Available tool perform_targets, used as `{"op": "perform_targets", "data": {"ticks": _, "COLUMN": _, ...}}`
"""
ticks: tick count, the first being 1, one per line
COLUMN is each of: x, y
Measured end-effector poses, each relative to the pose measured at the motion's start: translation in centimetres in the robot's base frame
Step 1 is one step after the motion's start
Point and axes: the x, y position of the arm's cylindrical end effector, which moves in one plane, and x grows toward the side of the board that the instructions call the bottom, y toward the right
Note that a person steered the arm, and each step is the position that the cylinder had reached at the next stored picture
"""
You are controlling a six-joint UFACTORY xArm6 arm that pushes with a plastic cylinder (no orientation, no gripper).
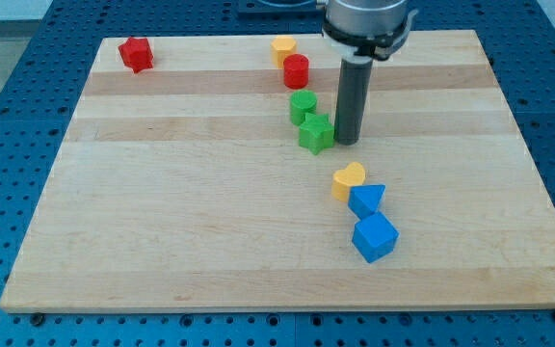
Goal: Push the blue cube to the top right
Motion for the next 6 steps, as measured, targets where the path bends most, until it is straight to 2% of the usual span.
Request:
{"op": "perform_targets", "data": {"ticks": 2, "x": 3.9, "y": -4.0}}
{"op": "perform_targets", "data": {"ticks": 5, "x": 13.7, "y": -4.9}}
{"op": "perform_targets", "data": {"ticks": 6, "x": 15.4, "y": -3.7}}
